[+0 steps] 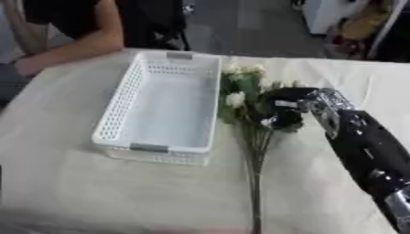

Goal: Pick up objects on the table and place them in the box.

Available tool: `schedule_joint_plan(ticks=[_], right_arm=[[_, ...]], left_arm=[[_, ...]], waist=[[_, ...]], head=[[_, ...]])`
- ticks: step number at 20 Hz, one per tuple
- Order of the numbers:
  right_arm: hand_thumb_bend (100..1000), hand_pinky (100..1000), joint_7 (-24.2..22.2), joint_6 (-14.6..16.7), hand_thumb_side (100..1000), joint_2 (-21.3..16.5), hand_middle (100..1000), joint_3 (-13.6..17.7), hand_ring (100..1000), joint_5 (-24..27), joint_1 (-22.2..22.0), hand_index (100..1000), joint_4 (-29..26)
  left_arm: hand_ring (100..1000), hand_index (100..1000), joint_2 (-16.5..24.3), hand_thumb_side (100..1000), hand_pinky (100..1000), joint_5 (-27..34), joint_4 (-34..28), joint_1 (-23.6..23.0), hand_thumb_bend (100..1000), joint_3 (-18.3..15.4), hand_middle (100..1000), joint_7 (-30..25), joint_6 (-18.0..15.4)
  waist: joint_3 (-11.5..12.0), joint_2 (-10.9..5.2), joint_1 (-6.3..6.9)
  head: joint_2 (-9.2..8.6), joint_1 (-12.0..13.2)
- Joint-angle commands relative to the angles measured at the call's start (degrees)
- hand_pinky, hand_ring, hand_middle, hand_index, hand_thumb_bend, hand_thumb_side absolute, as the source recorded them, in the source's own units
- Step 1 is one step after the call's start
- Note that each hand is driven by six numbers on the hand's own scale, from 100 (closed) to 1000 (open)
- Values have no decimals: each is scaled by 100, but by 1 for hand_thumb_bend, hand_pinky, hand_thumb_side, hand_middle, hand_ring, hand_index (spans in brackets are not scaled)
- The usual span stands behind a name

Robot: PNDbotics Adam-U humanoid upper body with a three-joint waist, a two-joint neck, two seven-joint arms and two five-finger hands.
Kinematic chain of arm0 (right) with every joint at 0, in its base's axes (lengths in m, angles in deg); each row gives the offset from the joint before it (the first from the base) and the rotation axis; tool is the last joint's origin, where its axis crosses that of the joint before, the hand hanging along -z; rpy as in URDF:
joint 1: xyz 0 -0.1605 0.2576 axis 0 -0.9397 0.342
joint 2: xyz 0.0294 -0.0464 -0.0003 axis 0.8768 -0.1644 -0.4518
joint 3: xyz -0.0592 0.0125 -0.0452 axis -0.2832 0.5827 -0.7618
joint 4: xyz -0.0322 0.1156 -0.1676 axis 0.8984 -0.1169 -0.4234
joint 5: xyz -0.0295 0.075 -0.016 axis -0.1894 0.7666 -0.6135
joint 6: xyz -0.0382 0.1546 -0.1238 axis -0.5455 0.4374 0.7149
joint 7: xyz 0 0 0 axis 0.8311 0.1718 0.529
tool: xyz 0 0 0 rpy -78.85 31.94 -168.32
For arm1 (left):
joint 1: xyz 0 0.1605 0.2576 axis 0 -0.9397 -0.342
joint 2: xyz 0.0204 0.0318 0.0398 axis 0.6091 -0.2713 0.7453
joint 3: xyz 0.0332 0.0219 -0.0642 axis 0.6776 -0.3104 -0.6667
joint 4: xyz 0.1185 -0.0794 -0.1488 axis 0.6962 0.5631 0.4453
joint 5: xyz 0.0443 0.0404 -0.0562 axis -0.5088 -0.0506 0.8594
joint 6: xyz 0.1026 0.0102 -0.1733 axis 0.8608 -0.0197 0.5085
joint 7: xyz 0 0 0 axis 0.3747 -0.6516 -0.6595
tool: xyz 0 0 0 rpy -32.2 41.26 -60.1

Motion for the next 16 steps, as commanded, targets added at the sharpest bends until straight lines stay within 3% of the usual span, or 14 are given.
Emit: schedule_joint_plan(ticks=[1, 3, 6, 7, 11, 12, 13, 15, 16], right_arm=[[100, 578, -529, 677, 680, 55, 941, -105, 758, -246, -4, 1000, -1], [100, 443, -428, 769, 473, 40, 874, -169, 623, -425, -19, 996, -50], [119, 201, -102, 927, 382, -7, 728, -312, 448, -755, -40, 790, -154], [100, 100, 64, 998, 348, -29, 632, -357, 375, -842, -47, 700, -188], [100, 100, 745, 1222, 248, -143, 359, -470, 139, -1054, -61, 521, -257], [100, 100, 922, 1263, 255, -174, 331, -491, 100, -1075, -61, 500, -273], [100, 100, 1101, 1316, 258, -213, 307, -521, 100, -1096, -48, 490, -310], [100, 100, 1456, 1413, 238, -292, 139, -576, 100, -1139, -23, 439, -393], [100, 100, 1635, 1446, 238, -324, 139, -598, 100, -1151, -21, 439, -427]], left_arm=[[503, 689, 79, 871, 472, 9, -112, 95, 136, 11, 615, -31, -17], [504, 689, 81, 871, 472, 11, -116, 97, 136, 16, 615, -38, -15], [504, 689, 87, 870, 472, 10, -124, 98, 136, 22, 615, -50, -14], [504, 689, 89, 870, 472, 9, -127, 96, 136, 23, 615, -54, -13], [504, 689, 97, 869, 473, 0, -133, 90, 136, 19, 615, -57, -11], [504, 689, 99, 869, 473, -2, -134, 89, 135, 18, 615, -56, -10], [505, 689, 102, 869, 473, -6, -136, 87, 136, 17, 615, -56, -9], [505, 689, 107, 868, 473, -14, -140, 83, 135, 15, 616, -56, -8], [505, 689, 109, 868, 473, -19, -142, 82, 135, 14, 616, -56, -6]], waist=[[4, -40, 9], [5, -40, 5], [6, -46, -3], [4, -50, -7], [-4, -57, -16], [-6, -58, -18], [-9, -59, -21], [-15, -62, -25], [-17, -63, -27]], head=[[-8, 4], [-8, 21], [-8, 55], [-8, 71], [-8, 137], [-8, 147], [-8, 161], [-8, 177], [-8, 180]])
